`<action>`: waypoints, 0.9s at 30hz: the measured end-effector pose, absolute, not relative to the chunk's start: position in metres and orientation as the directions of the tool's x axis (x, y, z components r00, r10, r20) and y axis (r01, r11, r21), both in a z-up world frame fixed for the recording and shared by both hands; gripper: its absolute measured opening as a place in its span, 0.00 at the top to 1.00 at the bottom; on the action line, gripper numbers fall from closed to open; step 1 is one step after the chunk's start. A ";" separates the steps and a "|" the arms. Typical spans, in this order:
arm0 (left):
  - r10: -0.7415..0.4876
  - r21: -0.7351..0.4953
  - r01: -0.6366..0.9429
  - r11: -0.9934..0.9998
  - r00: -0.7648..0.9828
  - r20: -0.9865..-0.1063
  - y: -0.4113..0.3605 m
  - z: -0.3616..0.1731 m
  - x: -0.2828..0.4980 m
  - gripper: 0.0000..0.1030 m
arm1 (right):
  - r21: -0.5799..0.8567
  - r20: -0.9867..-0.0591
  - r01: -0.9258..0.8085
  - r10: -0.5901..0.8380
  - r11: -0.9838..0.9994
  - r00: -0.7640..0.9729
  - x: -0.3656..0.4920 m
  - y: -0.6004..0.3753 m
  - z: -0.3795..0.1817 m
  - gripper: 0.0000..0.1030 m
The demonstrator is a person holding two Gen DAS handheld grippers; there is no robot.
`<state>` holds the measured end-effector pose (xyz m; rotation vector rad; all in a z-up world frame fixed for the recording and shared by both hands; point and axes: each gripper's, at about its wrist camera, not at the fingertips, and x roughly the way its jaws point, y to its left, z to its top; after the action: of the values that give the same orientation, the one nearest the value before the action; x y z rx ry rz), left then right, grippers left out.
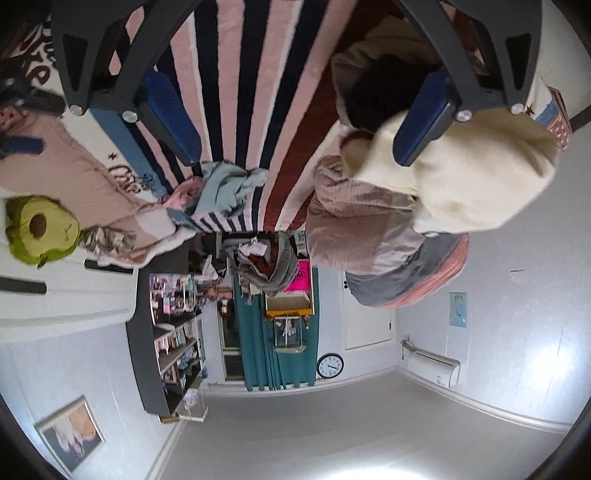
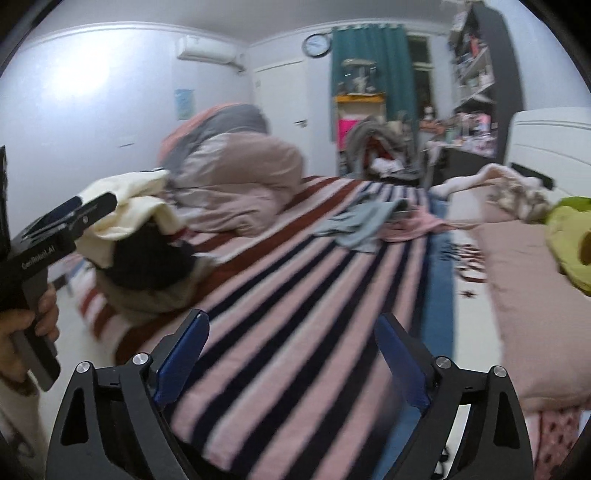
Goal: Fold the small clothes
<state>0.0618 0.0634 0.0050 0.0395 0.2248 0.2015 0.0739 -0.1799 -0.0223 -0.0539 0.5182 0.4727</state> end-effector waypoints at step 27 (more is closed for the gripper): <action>0.147 0.031 -0.143 0.989 0.963 -0.228 0.030 0.001 0.030 0.01 | 0.071 -0.367 -0.383 0.381 0.921 0.848 0.037 -0.208 -0.019 0.02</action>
<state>0.0300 0.0301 0.0012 0.0146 0.2319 0.1468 0.0370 -0.2076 -0.0186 -0.0045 0.3862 0.4025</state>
